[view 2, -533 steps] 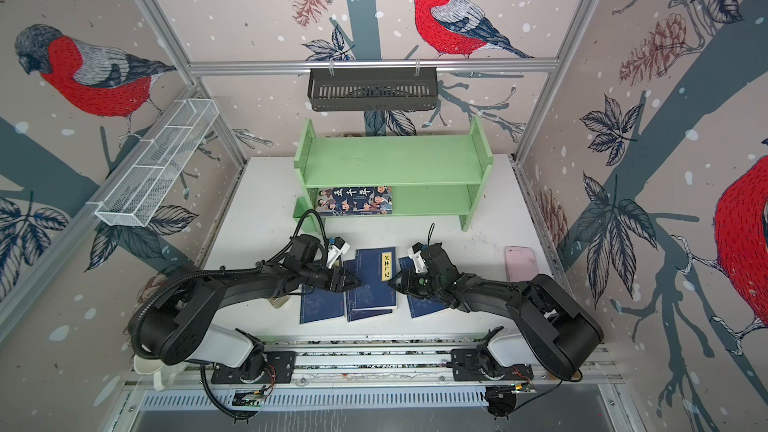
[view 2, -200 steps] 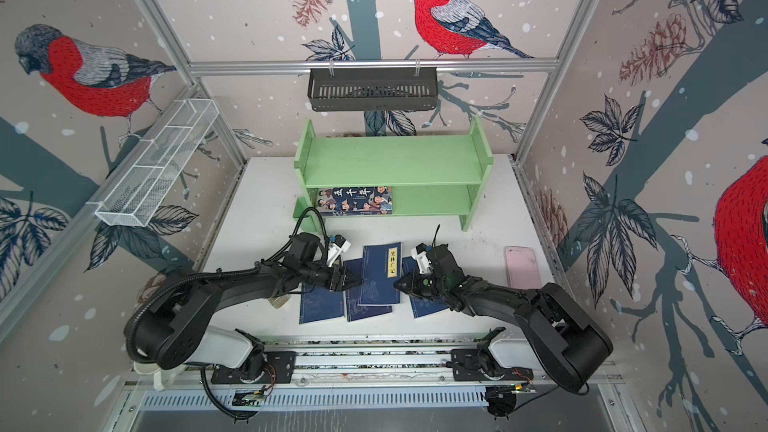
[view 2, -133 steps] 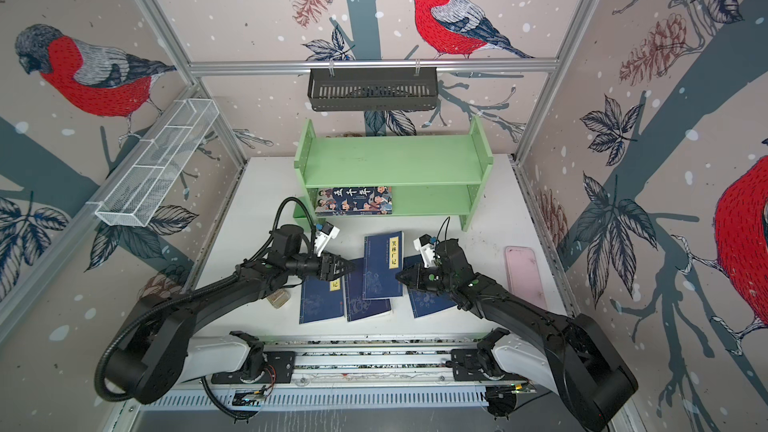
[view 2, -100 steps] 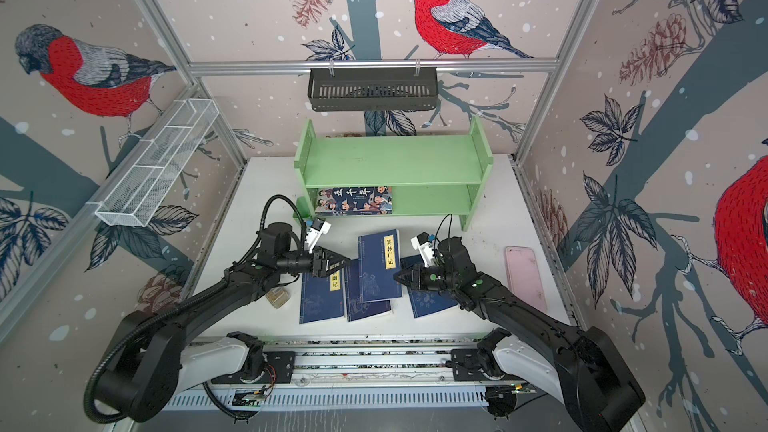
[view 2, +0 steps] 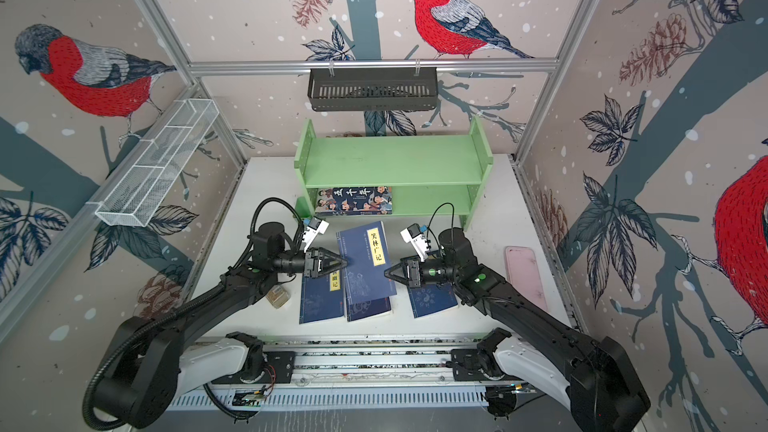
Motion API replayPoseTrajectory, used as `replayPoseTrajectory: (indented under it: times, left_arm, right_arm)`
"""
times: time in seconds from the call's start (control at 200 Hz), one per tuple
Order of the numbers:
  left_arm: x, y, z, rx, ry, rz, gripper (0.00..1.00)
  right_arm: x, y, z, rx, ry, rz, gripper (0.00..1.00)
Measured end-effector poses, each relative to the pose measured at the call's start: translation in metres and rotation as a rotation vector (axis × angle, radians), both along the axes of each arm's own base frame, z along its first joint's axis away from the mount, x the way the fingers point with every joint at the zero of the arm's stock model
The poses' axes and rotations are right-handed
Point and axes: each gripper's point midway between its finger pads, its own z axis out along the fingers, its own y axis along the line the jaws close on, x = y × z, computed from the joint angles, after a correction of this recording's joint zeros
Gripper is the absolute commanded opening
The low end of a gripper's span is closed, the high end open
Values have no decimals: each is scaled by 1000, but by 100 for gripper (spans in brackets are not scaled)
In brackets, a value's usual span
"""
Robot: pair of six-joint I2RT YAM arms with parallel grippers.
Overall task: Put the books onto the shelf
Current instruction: 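Raise the book upright with the right gripper while the left gripper releases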
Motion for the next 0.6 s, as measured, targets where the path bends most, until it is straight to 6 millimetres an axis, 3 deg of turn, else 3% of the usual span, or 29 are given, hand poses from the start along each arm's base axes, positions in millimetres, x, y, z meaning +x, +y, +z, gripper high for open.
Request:
replayPoseTrajectory:
  times: [0.19,0.3,0.34,0.375,0.425,0.45,0.6]
  left_arm:
    - [-6,-1,16,-39,9,-39,29]
    - [-9,-1,30,-61,-7,-61,2]
    - [-9,0,34,-65,-20,-59,0]
    - [-8,0,37,-68,-31,-59,0]
    - [-8,1,41,-70,-34,-57,0]
    - [-8,1,43,-72,-35,-56,0]
    - [-17,3,57,-96,-81,-104,0]
  right_arm:
    - [-6,13,11,24,-13,65,0]
    - [-7,20,21,41,-40,102,1]
    - [-6,22,23,42,-45,105,3]
    - [-4,23,24,41,-49,107,12]
    - [-2,24,26,39,-57,110,40]
    - [-1,25,26,37,-56,109,49]
    - [10,30,39,36,-108,92,67]
